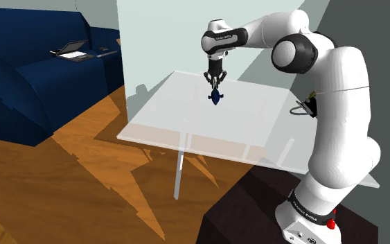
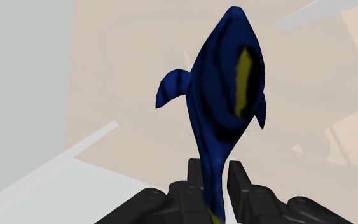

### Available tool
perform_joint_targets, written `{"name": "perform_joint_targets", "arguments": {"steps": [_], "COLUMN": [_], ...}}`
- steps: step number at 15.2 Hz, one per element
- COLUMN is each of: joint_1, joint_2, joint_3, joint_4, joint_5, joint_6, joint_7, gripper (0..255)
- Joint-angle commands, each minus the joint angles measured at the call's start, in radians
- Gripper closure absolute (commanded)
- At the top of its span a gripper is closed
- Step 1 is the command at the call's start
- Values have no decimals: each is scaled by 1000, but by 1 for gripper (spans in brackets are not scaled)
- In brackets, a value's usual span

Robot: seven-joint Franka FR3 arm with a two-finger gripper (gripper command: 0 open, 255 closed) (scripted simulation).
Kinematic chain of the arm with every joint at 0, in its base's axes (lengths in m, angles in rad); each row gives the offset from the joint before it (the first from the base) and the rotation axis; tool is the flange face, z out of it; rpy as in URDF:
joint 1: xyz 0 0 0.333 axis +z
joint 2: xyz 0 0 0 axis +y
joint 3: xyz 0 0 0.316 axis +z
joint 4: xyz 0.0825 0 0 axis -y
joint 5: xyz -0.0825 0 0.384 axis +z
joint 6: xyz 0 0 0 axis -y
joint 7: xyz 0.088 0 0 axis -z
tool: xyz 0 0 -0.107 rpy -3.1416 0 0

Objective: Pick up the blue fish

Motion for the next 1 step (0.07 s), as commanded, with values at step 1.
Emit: {"name": "perform_joint_targets", "arguments": {"steps": [1], "joint_1": [0], "joint_2": [1], "joint_3": [0], "joint_4": [10], "joint_5": [0], "joint_6": [-9], "joint_7": [-1], "gripper": [255]}}
